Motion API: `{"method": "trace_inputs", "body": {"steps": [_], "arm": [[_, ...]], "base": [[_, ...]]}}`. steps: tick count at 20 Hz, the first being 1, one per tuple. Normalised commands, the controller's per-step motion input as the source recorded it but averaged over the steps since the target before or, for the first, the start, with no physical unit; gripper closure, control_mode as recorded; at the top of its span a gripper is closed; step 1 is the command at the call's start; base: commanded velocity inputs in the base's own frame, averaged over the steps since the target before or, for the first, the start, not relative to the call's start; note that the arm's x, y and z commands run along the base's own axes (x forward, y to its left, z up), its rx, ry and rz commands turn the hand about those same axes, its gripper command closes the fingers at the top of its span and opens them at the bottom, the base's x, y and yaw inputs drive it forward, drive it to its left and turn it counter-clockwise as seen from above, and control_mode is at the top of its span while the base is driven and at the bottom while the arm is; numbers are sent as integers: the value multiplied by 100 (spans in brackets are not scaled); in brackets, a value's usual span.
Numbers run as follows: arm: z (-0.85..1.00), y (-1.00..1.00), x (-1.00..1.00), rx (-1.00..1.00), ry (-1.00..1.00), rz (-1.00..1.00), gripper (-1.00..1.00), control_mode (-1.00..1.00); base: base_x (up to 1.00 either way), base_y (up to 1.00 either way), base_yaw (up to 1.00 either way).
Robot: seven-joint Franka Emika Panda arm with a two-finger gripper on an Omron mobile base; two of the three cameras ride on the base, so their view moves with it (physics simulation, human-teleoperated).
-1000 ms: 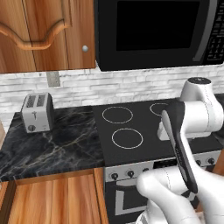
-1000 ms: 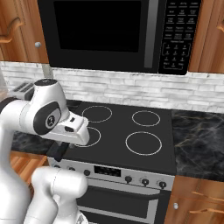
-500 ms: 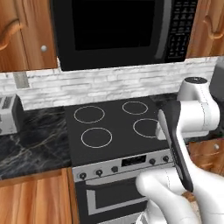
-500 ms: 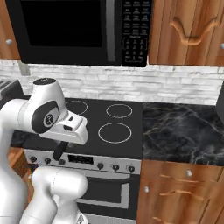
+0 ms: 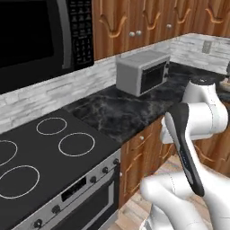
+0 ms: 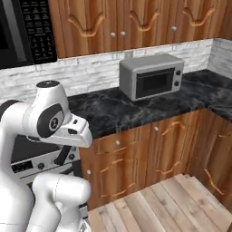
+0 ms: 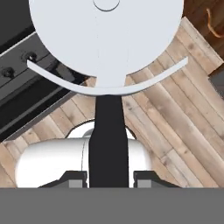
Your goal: Take the pizza cutter from the drawer on the left and place it on the dining counter for cutting.
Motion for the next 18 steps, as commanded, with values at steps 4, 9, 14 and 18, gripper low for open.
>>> {"method": "trace_inputs", "body": {"steps": [4,9,14,18], "arm": [[0,0,0,0,0,0,100,100],[0,0,0,0,0,0,100,100],[0,0,0,0,0,0,100,100],[0,0,0,0,0,0,100,100]], "base": [[-2,0,-100],[-2,0,-100],[-3,0,-100],[-2,0,-100]]}}
